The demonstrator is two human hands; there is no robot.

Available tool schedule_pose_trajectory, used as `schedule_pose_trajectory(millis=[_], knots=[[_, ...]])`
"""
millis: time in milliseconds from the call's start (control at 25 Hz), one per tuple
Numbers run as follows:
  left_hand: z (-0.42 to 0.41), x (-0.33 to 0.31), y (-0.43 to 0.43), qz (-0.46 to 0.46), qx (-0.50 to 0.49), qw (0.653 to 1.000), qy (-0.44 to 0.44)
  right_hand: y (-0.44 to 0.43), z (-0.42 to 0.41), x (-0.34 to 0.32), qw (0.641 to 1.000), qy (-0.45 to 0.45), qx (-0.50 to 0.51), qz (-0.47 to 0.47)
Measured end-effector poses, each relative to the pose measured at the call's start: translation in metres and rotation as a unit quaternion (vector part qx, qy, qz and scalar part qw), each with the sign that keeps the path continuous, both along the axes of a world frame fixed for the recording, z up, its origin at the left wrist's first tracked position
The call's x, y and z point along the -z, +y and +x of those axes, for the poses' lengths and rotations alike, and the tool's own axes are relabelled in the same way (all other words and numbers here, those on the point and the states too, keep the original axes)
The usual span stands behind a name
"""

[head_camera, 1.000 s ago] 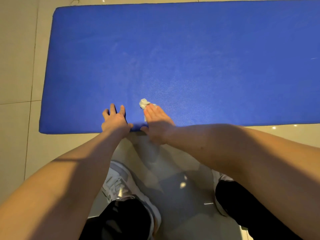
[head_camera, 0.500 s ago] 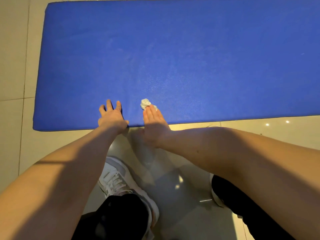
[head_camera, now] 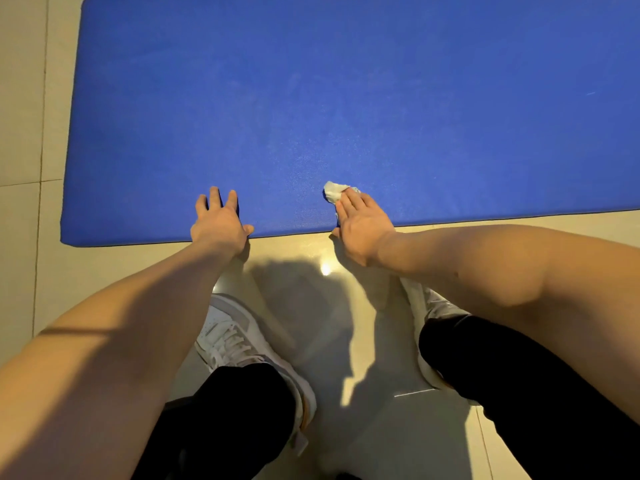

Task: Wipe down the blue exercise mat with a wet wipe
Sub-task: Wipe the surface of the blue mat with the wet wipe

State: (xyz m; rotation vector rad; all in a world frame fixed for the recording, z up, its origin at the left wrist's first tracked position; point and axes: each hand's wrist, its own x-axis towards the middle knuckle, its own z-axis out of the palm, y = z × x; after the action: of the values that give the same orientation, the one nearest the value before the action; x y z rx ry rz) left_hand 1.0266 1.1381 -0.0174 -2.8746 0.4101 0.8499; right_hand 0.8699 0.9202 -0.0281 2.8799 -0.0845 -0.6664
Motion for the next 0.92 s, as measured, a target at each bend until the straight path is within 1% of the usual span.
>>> schedule_pose_trajectory(millis=[120, 160, 200, 240, 280, 320, 400, 480, 560, 720, 920], knots=[[-0.001, 0.003, 0.001, -0.003, -0.002, 1.000, -0.001, -0.004, -0.003, -0.002, 0.999, -0.008, -0.003, -0.035], [-0.001, 0.003, 0.000, -0.002, 0.000, 1.000, -0.002, -0.001, -0.001, -0.001, 0.999, -0.023, 0.007, -0.030], [-0.001, 0.004, 0.001, -0.004, 0.002, 1.000, -0.001, 0.002, 0.002, -0.001, 0.997, -0.046, 0.051, 0.025], [-0.001, 0.005, 0.002, -0.007, 0.003, 1.000, 0.001, 0.006, 0.004, 0.000, 0.985, -0.079, 0.103, 0.113], [-0.001, 0.006, 0.002, -0.009, 0.004, 1.000, 0.000, 0.011, 0.007, 0.002, 0.965, -0.096, 0.138, 0.201], [0.000, 0.007, 0.003, -0.009, 0.005, 1.000, -0.002, 0.020, 0.011, 0.003, 0.948, -0.099, 0.151, 0.264], [-0.001, 0.008, 0.002, -0.009, 0.006, 1.000, -0.008, 0.045, 0.021, 0.005, 0.939, -0.080, 0.121, 0.311], [-0.002, 0.009, 0.002, -0.009, 0.007, 1.000, -0.013, 0.070, 0.032, 0.008, 0.952, -0.061, 0.077, 0.290], [-0.004, 0.010, 0.002, -0.004, 0.004, 1.000, -0.017, 0.079, 0.043, 0.007, 0.968, -0.055, 0.036, 0.243], [-0.007, 0.005, -0.002, -0.008, -0.018, 1.000, -0.006, 0.055, 0.050, -0.003, 0.986, 0.005, -0.025, 0.167], [-0.018, 0.003, -0.017, -0.012, -0.038, 0.999, 0.002, 0.016, 0.031, -0.006, 0.989, 0.063, -0.069, 0.115]])
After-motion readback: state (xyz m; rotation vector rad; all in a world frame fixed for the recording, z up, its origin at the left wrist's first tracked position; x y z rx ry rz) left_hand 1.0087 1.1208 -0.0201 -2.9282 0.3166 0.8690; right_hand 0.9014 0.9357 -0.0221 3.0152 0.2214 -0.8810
